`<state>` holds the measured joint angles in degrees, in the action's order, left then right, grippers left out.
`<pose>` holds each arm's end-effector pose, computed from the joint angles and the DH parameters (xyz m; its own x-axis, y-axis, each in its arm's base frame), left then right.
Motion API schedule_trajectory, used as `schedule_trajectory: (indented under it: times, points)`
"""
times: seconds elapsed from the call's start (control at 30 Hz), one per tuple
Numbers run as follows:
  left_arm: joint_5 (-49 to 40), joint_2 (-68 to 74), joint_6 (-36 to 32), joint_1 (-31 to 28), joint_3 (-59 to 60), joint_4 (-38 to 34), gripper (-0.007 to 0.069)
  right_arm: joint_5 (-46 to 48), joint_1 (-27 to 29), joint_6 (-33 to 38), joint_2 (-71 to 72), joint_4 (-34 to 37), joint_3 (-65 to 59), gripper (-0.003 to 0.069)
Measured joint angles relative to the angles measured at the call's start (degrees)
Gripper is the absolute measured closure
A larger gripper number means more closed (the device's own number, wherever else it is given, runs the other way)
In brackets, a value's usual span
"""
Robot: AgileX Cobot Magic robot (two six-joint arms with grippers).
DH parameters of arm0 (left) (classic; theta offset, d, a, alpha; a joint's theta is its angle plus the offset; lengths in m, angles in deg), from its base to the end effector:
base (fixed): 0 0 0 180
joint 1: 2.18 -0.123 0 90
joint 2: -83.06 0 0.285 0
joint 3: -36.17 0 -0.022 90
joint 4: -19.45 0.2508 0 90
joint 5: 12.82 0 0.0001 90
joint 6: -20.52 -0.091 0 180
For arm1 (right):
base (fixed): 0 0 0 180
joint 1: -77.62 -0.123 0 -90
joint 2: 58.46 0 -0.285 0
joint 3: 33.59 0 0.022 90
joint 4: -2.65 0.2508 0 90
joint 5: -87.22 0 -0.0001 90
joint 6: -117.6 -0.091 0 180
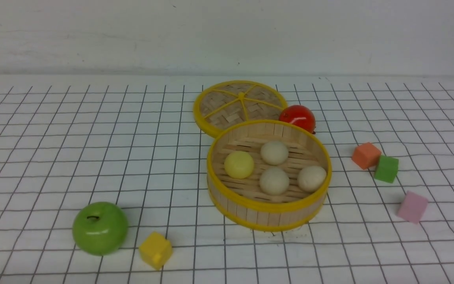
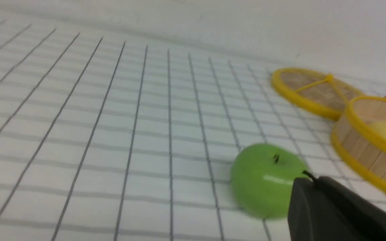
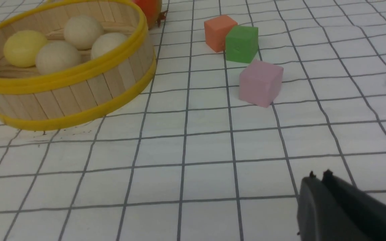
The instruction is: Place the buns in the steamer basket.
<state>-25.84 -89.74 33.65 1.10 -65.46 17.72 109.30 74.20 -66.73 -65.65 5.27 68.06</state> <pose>0.0554 -0.0038 0.1863 -0.1604 -0.2469 -0.9557 0.0237 0.9670 -0.2538 0.0521 0.0047 0.1725 -0.3087 0.0994 -0.9460 -0.0400 0.9923 0.1173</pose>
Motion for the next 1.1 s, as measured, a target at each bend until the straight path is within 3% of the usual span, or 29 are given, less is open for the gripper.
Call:
schedule_trajectory:
  times: [0.07, 0.13, 1.1]
  points:
    - [-7.41, 0.0, -0.13, -1.23, 0.54, -1.02, 0.0638, 0.0, 0.0, 0.0, 0.01, 0.0, 0.0, 0.0641]
    - [-8.8, 0.0, -0.19, -1.29, 0.61, -1.34, 0.0638, 0.0, 0.0, 0.0, 0.01, 0.0, 0.0, 0.0637]
    - [-8.95, 0.0, -0.02, -1.35, 0.61, -1.75, 0.0638, 0.0, 0.0, -0.06, 0.01, 0.04, 0.0, 0.0617]
